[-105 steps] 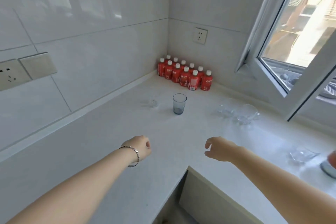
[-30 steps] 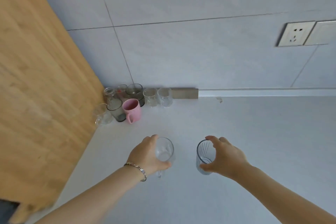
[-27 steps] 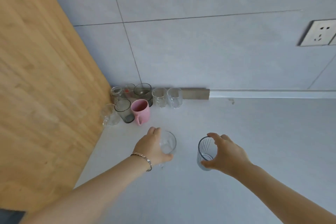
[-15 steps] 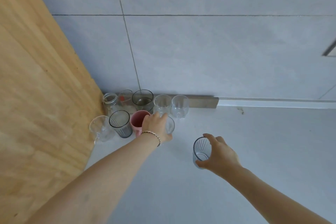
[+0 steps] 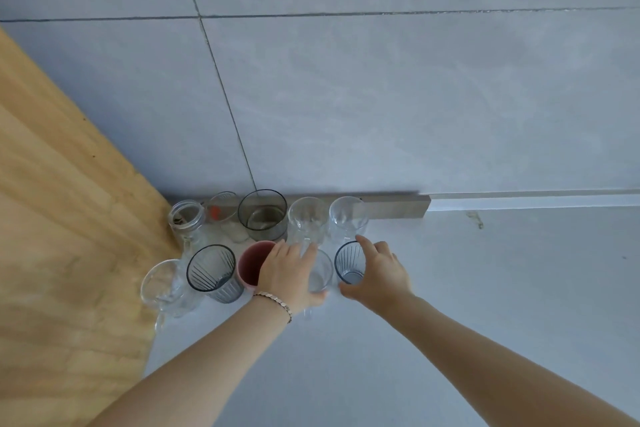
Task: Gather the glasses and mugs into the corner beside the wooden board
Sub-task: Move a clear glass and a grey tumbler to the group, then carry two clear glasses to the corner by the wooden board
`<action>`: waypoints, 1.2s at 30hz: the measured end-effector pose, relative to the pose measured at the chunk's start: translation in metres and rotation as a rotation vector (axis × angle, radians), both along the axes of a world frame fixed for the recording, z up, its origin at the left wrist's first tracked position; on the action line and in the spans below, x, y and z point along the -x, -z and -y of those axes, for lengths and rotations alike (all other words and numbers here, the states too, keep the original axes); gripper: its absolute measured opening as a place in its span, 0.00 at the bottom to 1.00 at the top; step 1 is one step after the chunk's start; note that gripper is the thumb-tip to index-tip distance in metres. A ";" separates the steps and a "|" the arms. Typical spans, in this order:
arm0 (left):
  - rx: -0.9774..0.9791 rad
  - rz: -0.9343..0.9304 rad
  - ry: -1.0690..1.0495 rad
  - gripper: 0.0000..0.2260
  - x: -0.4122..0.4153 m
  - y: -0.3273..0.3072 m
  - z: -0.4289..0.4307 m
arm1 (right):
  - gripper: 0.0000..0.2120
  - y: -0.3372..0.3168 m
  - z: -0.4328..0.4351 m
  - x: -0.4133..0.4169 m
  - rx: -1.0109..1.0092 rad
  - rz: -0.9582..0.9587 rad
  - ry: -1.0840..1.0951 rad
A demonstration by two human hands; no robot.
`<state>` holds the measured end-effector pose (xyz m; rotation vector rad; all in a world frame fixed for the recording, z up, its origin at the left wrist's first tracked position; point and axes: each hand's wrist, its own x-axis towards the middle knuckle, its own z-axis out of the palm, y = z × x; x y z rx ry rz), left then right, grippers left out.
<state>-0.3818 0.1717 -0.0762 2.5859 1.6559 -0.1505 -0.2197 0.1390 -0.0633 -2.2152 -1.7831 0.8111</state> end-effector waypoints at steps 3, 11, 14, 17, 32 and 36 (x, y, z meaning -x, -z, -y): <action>-0.007 -0.011 0.014 0.39 0.000 0.001 0.003 | 0.46 0.002 -0.002 0.003 0.013 -0.006 -0.011; -0.061 0.061 0.023 0.36 -0.012 -0.034 0.046 | 0.35 -0.008 0.044 -0.038 0.208 -0.023 0.003; -0.119 0.067 0.151 0.28 -0.037 -0.051 0.073 | 0.21 -0.020 0.079 -0.078 0.264 -0.006 -0.019; 0.215 -0.014 0.204 0.17 -0.084 -0.060 0.098 | 0.21 -0.031 0.117 -0.128 0.353 0.006 -0.028; 0.454 0.055 0.474 0.12 -0.502 -0.098 0.296 | 0.21 -0.083 0.439 -0.495 0.415 0.162 0.455; 0.435 0.061 0.549 0.12 -0.596 -0.101 0.357 | 0.19 -0.095 0.522 -0.572 0.391 0.172 0.621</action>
